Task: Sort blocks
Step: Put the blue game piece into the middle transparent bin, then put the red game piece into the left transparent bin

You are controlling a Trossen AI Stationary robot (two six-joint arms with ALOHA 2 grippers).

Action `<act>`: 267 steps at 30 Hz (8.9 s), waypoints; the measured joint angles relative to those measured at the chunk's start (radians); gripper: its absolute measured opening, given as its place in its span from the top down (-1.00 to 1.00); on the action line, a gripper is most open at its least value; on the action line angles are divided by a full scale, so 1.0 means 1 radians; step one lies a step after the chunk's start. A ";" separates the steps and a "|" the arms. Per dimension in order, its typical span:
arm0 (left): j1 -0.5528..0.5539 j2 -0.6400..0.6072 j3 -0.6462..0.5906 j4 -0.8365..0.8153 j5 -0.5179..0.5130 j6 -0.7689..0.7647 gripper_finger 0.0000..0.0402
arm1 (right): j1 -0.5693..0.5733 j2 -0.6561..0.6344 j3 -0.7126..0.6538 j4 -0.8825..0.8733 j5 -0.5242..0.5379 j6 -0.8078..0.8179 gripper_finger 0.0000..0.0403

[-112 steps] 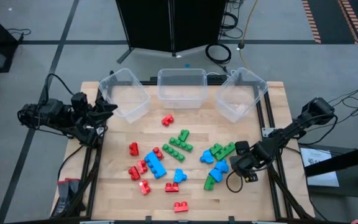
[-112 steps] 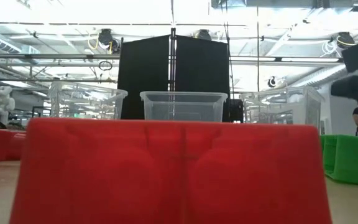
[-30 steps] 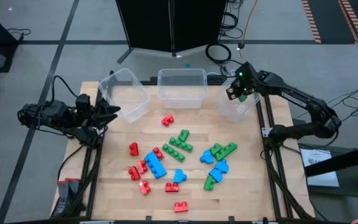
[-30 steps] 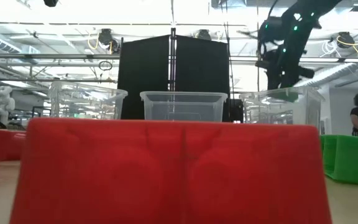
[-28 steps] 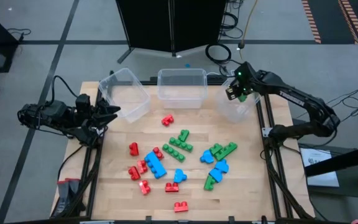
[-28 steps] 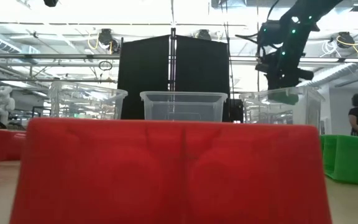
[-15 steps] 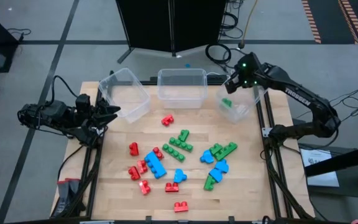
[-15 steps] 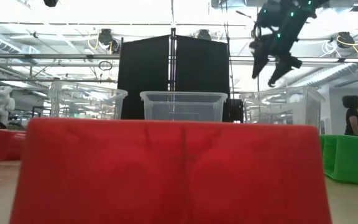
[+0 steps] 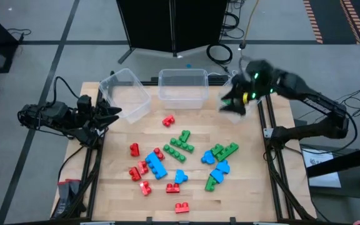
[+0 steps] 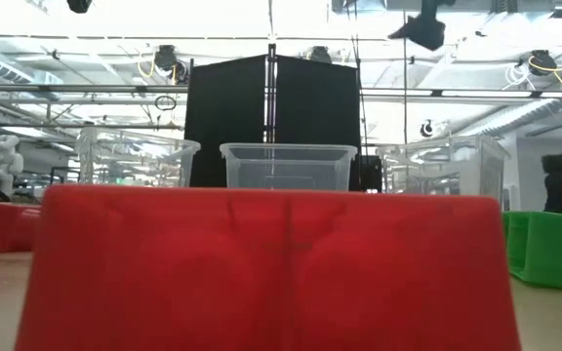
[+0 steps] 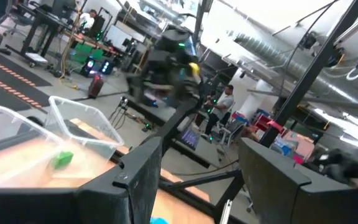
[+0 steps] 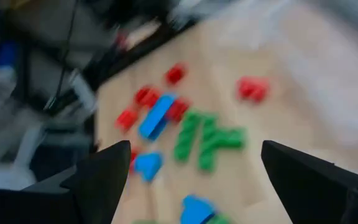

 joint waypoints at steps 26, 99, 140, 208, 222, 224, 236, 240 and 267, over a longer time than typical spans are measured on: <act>0.000 0.000 0.000 -0.029 0.026 -0.002 -0.04 | 0.599 0.663 -0.016 -0.106 0.417 -0.301 -0.77; 0.000 0.002 0.000 -0.162 0.003 -0.025 -0.04 | 0.071 0.562 0.386 0.262 0.744 -0.346 -0.39; 0.000 0.015 0.000 -0.183 -0.004 -0.027 -0.04 | 0.187 0.694 0.495 0.286 0.313 -0.612 -0.87; 0.000 0.015 0.000 -0.236 0.004 -0.029 -0.04 | 0.398 1.180 0.780 0.108 0.701 -0.848 0.24; 0.000 0.015 0.000 -0.235 0.004 -0.029 -0.04 | 0.241 1.220 1.001 0.507 0.628 -0.630 0.24; 0.000 0.015 0.000 -0.235 0.004 -0.029 -0.04 | 0.236 1.244 1.001 0.549 0.601 -0.606 0.24; 0.000 0.015 0.000 -0.235 0.004 -0.029 -0.04 | 0.227 1.383 0.999 0.734 0.571 -0.508 0.24; 0.000 0.015 0.000 -0.235 0.004 -0.029 -0.04 | 0.218 1.395 0.999 0.790 0.577 -0.506 0.24; 0.000 0.015 0.000 -0.237 0.004 -0.027 -0.04 | 0.267 1.152 1.009 0.530 0.546 -0.641 -0.38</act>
